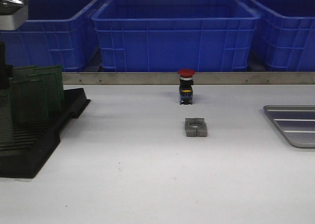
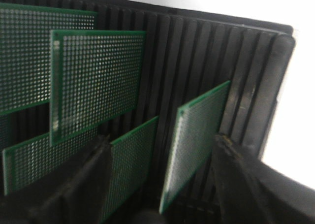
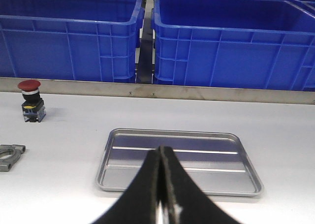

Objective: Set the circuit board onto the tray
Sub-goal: 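Grasp a green circuit board with the left gripper and lift it out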

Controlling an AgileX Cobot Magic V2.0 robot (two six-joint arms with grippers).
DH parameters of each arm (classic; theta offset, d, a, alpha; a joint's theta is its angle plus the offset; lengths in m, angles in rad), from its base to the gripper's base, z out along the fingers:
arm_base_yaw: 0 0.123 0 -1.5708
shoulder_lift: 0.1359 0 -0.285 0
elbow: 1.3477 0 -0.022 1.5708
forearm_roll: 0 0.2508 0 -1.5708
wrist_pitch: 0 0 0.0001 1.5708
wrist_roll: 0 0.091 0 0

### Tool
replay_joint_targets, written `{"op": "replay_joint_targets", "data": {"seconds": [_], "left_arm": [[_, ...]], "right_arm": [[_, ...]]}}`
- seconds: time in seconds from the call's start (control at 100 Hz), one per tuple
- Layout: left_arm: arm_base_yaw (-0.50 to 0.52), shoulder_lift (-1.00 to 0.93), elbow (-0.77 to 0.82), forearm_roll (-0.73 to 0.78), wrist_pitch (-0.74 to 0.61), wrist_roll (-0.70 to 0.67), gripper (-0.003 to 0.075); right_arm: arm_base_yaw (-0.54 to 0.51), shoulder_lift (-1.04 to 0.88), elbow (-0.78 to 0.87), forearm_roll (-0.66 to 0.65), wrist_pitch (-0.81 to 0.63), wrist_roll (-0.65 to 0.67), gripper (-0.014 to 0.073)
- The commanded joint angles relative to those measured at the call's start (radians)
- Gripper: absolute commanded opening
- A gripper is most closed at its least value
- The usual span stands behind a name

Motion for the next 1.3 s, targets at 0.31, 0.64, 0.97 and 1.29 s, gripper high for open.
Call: {"op": "replay_joint_targets", "data": {"seconds": [0.31,0.64,0.97,1.29], "left_arm": [[0.003,0.018,-0.047,-0.065,0.155,0.003,0.0217],[0.003,0.018,-0.067,-0.063,0.199,0.003,-0.002],[0.001,-0.032,-0.154,-0.314,0.279,-0.006,-0.002],[-0.034,-0.029,-0.154,-0.687,0.279,-0.004,-0.002]], "right_arm": [[-0.004,-0.026,-0.013,-0.011,-0.075,-0.003,-0.0062],[-0.004,-0.026,-0.013,-0.011,-0.075,-0.003,-0.0062],[-0.004,-0.026,-0.013,-0.011,-0.075,-0.003,-0.0062],[-0.004,-0.026,-0.013,-0.011,-0.075,-0.003,-0.0062]]}}
